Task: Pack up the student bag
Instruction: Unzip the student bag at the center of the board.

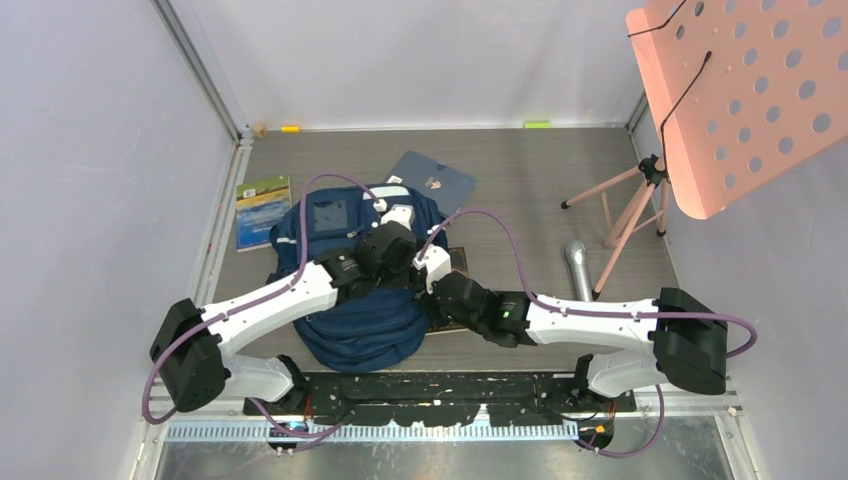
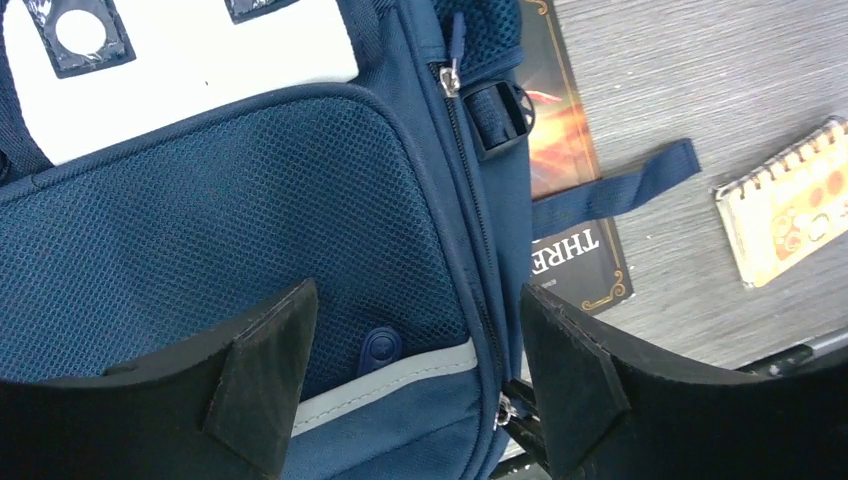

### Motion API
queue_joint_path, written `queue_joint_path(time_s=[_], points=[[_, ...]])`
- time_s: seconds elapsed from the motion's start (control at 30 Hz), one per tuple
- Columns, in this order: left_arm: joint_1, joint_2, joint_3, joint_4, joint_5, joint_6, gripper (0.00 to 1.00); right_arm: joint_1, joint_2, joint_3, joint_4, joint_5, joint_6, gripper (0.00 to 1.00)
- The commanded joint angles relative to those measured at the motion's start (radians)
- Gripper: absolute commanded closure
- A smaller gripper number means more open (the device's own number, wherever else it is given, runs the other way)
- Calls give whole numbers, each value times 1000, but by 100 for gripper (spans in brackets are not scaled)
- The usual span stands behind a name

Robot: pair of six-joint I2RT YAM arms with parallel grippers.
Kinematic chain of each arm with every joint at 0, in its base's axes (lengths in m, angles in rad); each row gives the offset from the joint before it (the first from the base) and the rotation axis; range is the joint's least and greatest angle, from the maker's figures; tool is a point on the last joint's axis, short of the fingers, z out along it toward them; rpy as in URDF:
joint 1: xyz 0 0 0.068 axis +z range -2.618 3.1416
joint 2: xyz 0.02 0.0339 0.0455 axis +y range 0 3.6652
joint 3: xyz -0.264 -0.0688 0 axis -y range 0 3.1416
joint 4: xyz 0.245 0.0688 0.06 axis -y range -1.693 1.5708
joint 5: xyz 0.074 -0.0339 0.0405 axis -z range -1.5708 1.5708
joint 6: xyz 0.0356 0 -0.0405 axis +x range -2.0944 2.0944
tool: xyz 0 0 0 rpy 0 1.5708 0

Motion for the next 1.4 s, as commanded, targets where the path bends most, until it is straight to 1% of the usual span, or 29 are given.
queue_joint_path(time_s=[0.0, 0.07, 0.23, 0.4, 0.47, 0.5, 0.53, 0.77, 0.93, 1.07, 1.37], points=[[-16, 38, 5, -3, -90, -12, 24, -4, -32, -6, 94, 70, 21, 99], [-16, 61, 11, -31, -121, 7, 30, -5, -42, -12, 99, 77, 22, 99], [-16, 100, 19, -54, -151, 35, 57, -4, -64, -28, 114, 86, 15, 99], [-16, 96, 21, -27, -142, 39, 78, -5, -64, -45, 109, 94, 15, 99], [-16, 91, 20, -12, -133, 42, 90, -5, -64, -49, 106, 94, 15, 99], [-16, 88, 20, -2, -128, 42, 98, -5, -63, -49, 104, 94, 15, 99], [-16, 85, 21, 10, -123, 42, 100, -5, -63, -49, 103, 95, 14, 99], [-14, 62, 23, 136, -124, 46, 100, 2, -66, -19, 51, 72, -9, 99], [2, 64, 35, 215, -139, 58, 100, 53, -88, -36, 44, 95, -15, 99], [25, 81, 50, 277, -121, 55, 100, 90, -91, -38, 35, 123, 0, 99], [73, 159, 127, 384, -61, 51, 100, 149, -19, 25, 35, 161, 11, 100]])
